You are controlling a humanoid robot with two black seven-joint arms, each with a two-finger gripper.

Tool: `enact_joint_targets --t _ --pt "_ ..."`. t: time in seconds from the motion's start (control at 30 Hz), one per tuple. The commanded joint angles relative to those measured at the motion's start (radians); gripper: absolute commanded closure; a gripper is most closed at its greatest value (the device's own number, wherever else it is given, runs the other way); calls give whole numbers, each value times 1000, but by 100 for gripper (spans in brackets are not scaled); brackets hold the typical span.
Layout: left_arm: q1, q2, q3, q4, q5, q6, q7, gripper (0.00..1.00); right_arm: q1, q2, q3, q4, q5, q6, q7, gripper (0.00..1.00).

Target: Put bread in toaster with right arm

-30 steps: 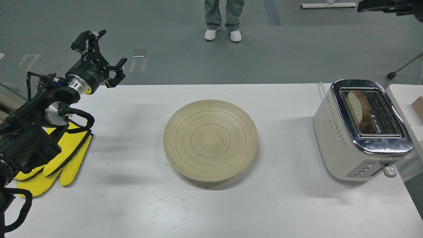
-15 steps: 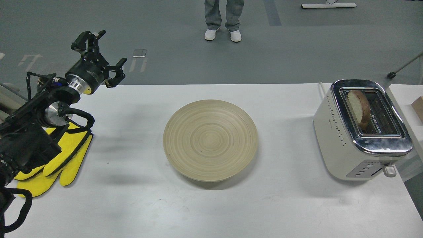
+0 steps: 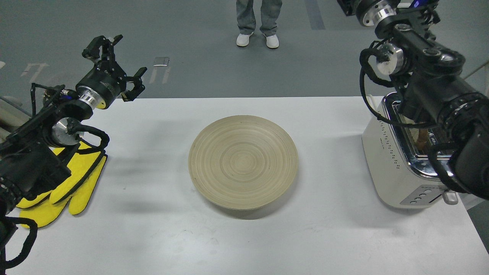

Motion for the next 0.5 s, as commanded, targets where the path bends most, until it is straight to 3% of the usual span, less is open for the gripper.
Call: enact_joint_targets --t 0.0,0.47 --pt "0 0 0 0 1 0 0 0 -56 38 15 2 1 33 0 0" --pt "-1 0 0 0 1 0 0 0 -148 47 9 5 -7 25 0 0"
